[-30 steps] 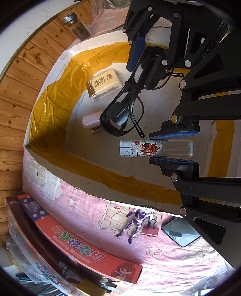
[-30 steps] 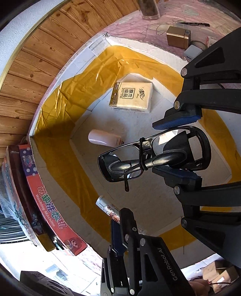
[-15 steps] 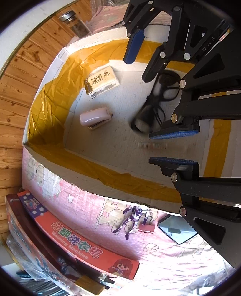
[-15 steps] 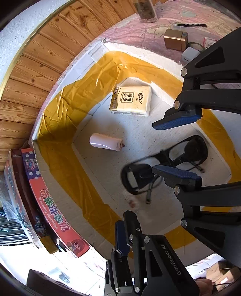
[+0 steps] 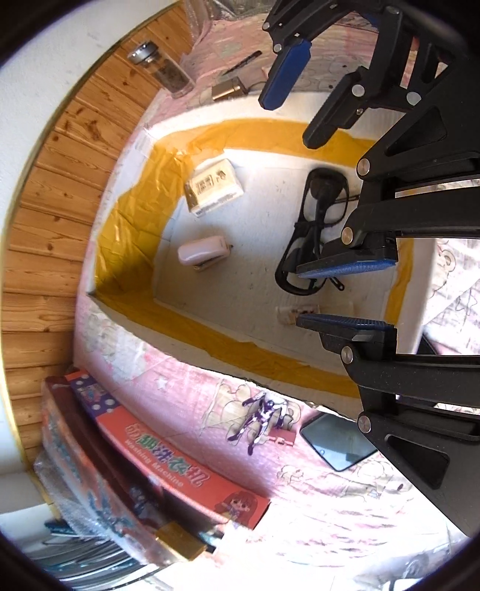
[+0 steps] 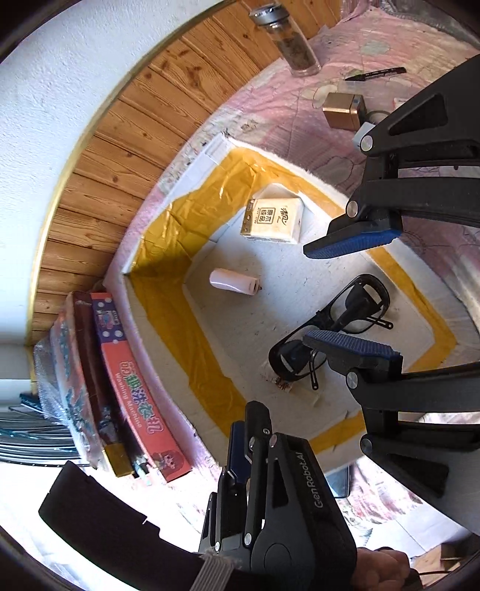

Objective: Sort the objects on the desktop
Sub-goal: 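Open both grippers to drop the glasses and lighter into the box, then withdraw both tools from the box toward the remaining items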

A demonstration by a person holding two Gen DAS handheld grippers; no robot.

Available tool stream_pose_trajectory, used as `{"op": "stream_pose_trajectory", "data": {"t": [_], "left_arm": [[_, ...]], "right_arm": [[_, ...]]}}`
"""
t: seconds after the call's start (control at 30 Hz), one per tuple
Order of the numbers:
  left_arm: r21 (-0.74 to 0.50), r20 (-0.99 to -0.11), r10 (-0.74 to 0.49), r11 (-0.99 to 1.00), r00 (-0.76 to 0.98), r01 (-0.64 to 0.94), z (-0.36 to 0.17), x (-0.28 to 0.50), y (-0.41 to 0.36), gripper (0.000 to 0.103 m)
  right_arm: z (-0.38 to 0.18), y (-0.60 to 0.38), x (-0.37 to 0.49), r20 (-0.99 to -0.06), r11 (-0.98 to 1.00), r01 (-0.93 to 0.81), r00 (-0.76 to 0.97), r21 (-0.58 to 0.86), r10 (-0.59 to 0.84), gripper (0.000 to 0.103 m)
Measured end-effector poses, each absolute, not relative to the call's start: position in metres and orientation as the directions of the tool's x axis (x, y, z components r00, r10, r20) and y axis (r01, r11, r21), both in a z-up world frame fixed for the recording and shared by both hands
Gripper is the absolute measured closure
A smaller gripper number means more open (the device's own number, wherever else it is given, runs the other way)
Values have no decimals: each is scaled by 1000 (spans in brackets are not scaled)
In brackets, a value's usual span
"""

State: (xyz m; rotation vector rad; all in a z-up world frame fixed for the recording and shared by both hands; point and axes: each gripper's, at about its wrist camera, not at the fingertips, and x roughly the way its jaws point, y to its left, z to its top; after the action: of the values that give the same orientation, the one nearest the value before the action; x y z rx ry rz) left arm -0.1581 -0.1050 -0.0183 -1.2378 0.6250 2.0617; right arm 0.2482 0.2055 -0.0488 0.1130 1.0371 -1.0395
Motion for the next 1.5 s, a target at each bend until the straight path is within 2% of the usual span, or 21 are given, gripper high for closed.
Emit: {"op": "stream_pose_trajectory", "data": {"t": [0.17, 0.27, 0.5, 0.63, 1.07, 1.5], "left_arm": [[85, -850, 341, -663, -401, -744, 11, -126, -113, 81], [79, -831, 371, -659, -414, -748, 24, -112, -119, 81], [28, -797, 448, -643, -405, -766, 44, -82, -132, 79], [-2, -773, 495, -627, -396, -779, 55, -66, -138, 77], [12, -734, 557, -561, -388, -827, 78, -14, -129, 76], [21, -752, 564, -496, -341, -868, 71, 21, -90, 75]], "right_arm": [[-37, 229, 239, -718, 521, 777, 132, -353, -684, 60], [-31, 240, 232, -704, 504, 795, 143, -336, -695, 56], [-21, 265, 212, -682, 458, 847, 168, -270, -711, 53], [-15, 280, 200, -662, 432, 873, 188, -226, -726, 44], [-4, 314, 165, -627, 333, 929, 163, -163, -762, 43], [-2, 321, 110, -634, 164, 983, 77, -79, -769, 42]]}}
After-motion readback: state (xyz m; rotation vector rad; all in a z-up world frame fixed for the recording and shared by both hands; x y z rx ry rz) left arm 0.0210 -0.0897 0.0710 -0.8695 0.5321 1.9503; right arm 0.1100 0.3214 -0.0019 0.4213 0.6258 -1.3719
